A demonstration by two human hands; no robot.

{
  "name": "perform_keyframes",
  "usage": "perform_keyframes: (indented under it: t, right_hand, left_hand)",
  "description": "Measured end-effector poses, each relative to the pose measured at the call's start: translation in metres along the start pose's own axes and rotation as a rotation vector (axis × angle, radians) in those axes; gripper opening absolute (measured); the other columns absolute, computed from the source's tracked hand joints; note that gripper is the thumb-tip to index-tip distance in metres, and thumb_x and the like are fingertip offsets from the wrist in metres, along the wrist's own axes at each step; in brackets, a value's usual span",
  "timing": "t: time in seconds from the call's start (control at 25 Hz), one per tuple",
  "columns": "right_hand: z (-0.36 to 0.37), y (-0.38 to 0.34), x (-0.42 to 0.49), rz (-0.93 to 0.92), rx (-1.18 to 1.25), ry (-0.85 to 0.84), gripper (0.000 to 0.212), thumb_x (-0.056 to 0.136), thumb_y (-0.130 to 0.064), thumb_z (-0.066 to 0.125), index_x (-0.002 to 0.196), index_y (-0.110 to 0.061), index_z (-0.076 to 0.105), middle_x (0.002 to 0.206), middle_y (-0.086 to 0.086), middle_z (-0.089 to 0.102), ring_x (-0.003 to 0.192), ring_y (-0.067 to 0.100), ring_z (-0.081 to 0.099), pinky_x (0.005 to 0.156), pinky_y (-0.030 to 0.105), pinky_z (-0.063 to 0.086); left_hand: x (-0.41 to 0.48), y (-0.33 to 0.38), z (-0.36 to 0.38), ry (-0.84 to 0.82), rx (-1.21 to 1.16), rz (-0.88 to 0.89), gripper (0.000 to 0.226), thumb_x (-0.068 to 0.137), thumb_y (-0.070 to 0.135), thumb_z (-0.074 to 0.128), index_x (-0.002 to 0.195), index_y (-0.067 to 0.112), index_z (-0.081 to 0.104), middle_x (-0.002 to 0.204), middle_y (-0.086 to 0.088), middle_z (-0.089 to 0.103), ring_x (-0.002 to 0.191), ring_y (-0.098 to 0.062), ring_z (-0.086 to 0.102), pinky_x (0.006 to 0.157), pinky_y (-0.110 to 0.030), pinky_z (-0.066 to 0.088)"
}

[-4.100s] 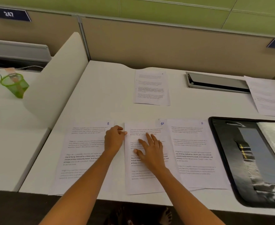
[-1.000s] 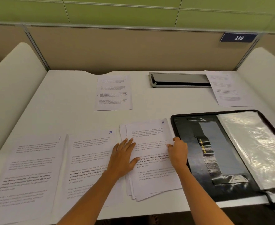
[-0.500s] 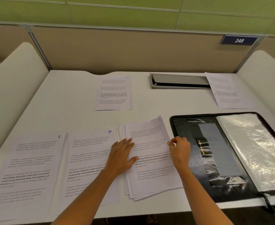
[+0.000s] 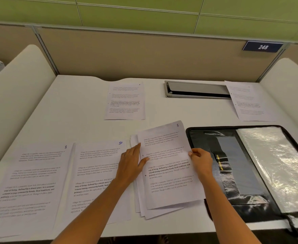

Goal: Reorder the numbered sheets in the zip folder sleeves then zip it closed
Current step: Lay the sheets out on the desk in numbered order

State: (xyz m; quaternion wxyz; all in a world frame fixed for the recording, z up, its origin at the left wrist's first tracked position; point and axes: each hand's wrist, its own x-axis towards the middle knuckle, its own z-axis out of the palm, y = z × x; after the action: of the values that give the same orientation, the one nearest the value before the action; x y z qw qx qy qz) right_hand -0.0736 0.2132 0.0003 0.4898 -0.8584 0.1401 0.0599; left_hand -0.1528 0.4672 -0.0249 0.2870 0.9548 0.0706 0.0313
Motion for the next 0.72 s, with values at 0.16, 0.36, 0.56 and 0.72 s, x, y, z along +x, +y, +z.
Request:
perform_keyframes:
  t: [0.16, 0.36, 0.56, 0.72]
  right_hand:
    - [-0.002, -0.006, 0.014, 0.037, 0.158, -0.049, 0.008, 0.093, -0.017, 0.061, 0.094, -0.017, 0.069, 0.086, 0.006, 0.073, 0.082, 0.028, 0.07, 0.079, 0.049, 0.058]
    - [0.01, -0.026, 0.028, 0.085, 0.277, -0.081, 0.008, 0.091, -0.016, 0.064, 0.092, -0.015, 0.071, 0.089, 0.008, 0.073, 0.087, 0.031, 0.07, 0.083, 0.048, 0.058]
    - [0.029, -0.051, 0.036, 0.093, 0.341, -0.13, 0.008, 0.088, -0.013, 0.066, 0.094, -0.012, 0.072, 0.091, 0.008, 0.073, 0.09, 0.029, 0.069, 0.084, 0.042, 0.057]
    - [0.055, -0.069, 0.037, 0.105, 0.36, -0.215, 0.016, 0.087, -0.015, 0.069, 0.103, -0.009, 0.071, 0.096, 0.009, 0.073, 0.088, 0.028, 0.07, 0.085, 0.045, 0.057]
  left_hand:
    - [0.015, 0.007, -0.005, 0.019, -0.225, -0.203, 0.076, 0.091, 0.059, 0.046, 0.15, 0.015, 0.029, 0.144, -0.005, 0.047, 0.128, -0.022, 0.047, 0.109, -0.044, 0.037]
    - [0.032, 0.02, -0.018, 0.131, -0.533, -0.325, 0.038, 0.091, 0.043, 0.06, 0.117, 0.016, 0.066, 0.095, 0.003, 0.072, 0.08, -0.012, 0.067, 0.073, -0.035, 0.058]
    - [0.045, 0.006, -0.028, 0.244, -0.722, -0.509, 0.021, 0.089, 0.027, 0.068, 0.087, 0.006, 0.073, 0.081, -0.006, 0.073, 0.079, -0.027, 0.07, 0.077, -0.046, 0.058]
    - [0.06, -0.018, -0.048, 0.295, -0.758, -0.578, 0.023, 0.089, 0.025, 0.069, 0.082, 0.004, 0.072, 0.08, -0.013, 0.072, 0.075, -0.032, 0.068, 0.073, -0.041, 0.057]
